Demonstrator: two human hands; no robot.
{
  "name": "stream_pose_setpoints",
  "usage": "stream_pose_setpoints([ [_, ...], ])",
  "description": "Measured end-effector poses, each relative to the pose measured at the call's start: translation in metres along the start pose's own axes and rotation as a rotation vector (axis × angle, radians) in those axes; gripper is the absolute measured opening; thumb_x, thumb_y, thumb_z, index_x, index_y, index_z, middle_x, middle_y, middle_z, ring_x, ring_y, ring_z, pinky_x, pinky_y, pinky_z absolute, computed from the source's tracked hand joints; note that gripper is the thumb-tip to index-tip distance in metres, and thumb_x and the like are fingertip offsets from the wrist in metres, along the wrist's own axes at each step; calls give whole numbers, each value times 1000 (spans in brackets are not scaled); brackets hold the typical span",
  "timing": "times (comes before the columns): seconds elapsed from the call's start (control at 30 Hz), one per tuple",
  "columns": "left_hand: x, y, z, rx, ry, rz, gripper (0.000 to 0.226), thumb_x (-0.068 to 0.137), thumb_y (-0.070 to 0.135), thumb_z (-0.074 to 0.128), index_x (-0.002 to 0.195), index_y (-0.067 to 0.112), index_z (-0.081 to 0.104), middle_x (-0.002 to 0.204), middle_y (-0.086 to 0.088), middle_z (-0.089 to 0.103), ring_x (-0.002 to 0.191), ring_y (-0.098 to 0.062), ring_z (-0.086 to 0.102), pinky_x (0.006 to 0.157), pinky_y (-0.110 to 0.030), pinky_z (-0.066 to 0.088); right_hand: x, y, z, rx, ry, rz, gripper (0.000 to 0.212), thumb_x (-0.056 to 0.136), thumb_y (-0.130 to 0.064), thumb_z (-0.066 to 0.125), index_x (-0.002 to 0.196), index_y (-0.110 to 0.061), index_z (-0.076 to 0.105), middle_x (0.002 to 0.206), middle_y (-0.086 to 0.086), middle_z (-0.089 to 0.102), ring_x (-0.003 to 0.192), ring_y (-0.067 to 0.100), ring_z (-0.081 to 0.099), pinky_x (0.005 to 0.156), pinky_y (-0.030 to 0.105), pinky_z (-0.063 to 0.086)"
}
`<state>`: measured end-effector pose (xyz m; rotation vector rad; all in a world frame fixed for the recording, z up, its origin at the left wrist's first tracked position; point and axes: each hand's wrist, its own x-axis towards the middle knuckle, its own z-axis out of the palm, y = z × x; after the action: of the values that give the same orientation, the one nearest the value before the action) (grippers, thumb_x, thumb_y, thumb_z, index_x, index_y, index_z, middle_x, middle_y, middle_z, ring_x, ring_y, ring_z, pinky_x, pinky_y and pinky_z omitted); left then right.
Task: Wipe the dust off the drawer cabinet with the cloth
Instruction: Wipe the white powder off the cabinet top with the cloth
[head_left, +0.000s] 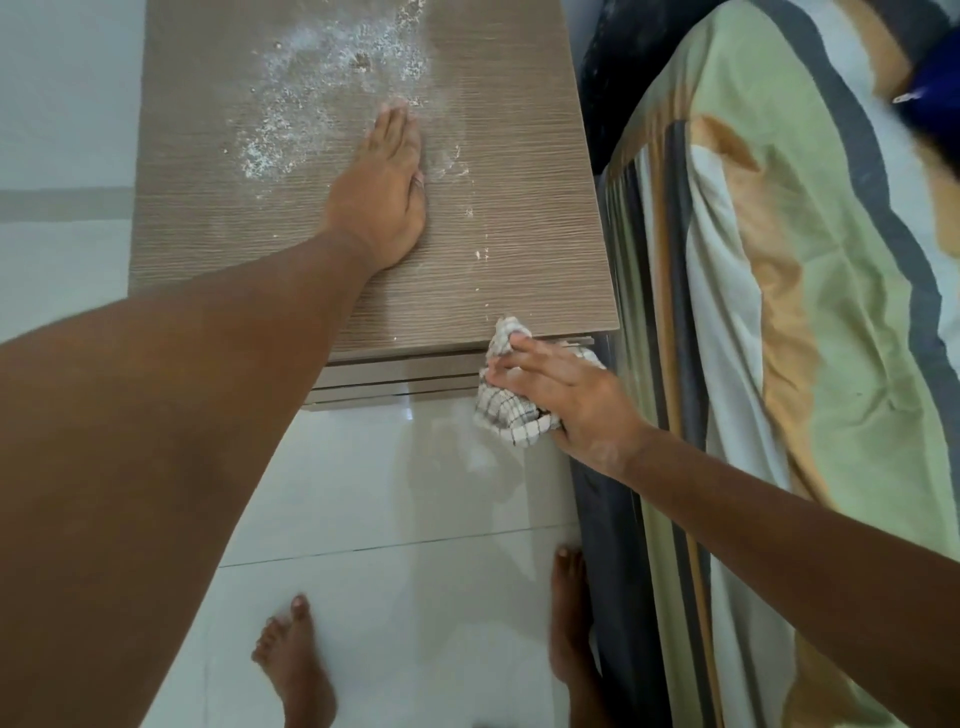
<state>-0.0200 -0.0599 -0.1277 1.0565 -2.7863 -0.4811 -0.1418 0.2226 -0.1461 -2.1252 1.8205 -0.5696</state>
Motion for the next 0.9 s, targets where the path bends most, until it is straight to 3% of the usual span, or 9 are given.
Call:
stream_pose_setpoints([
  [0.13, 2, -17, -9, -21, -15, -1, 56, 108, 20, 26, 158, -1, 11, 168, -19, 6, 156, -30, 0, 128, -40, 4, 11, -21, -12, 180, 50, 37, 72, 71, 14, 76, 135, -14, 62, 140, 4, 61, 141, 21, 48, 110, 38, 49],
  [0.23, -3, -31, -17, -16, -21, -30, 56, 110, 25, 25, 159, 2, 12, 168, -18, 8, 156, -29, 2, 126, -39, 4, 51, -26, -31, 319, 268, 153, 59, 80, 10, 70, 134, -11, 62, 139, 2, 61, 140, 18, 49, 113, 27, 45],
  [0.37, -8, -33, -13, -8, -6, -30, 54, 110, 25, 24, 159, 4, 15, 168, -15, 11, 156, -26, 4, 128, -38, 6, 131, -1, -65, 361, 486, 405, 59, 84, 5, 65, 137, -19, 59, 134, -2, 64, 129, 15, 58, 106, 36, 52],
  [0.5, -2, -37, -12, -15, 30, -54, 59, 105, 30, 17, 158, 3, 19, 167, -15, 14, 156, -25, 6, 127, -37, 8, 213, 51, -87, 394, 635, 588, 53, 87, 1, 67, 134, -22, 63, 124, -6, 68, 113, 2, 63, 102, 14, 49],
  [0.6, 0, -40, -9, 16, 6, -30, 63, 103, 33, 11, 158, 3, 19, 167, -14, 13, 156, -25, 5, 128, -40, 11, 266, 96, -98, 421, 702, 701, 45, 90, -4, 65, 130, -23, 66, 120, -8, 71, 109, 3, 65, 101, 14, 49],
  [0.7, 3, -43, -8, 42, -5, -23, 63, 103, 32, 11, 157, 1, 21, 166, -16, 15, 156, -26, 7, 127, -42, 13, 310, 141, -105, 314, 732, 768, 41, 89, -8, 58, 126, -23, 68, 114, -5, 72, 106, 9, 65, 97, 13, 45],
  [0.8, 4, -45, -5, 59, -18, -13, 60, 105, 30, 17, 156, 0, 22, 166, -17, 15, 156, -28, 8, 127, -44, 14, 348, 183, -108, 260, 699, 834, 48, 92, -13, 58, 140, -20, 57, 132, 2, 64, 120, 12, 58, 104, 11, 35],
  [0.9, 5, -47, -4, 67, -23, -13, 60, 105, 29, 20, 157, 0, 21, 166, -16, 14, 156, -28, 7, 127, -44, 14, 379, 211, -95, 91, 384, 974, 67, 100, -49, 44, 156, -16, 30, 158, 15, 37, 147, 32, 30, 124, 38, 22],
])
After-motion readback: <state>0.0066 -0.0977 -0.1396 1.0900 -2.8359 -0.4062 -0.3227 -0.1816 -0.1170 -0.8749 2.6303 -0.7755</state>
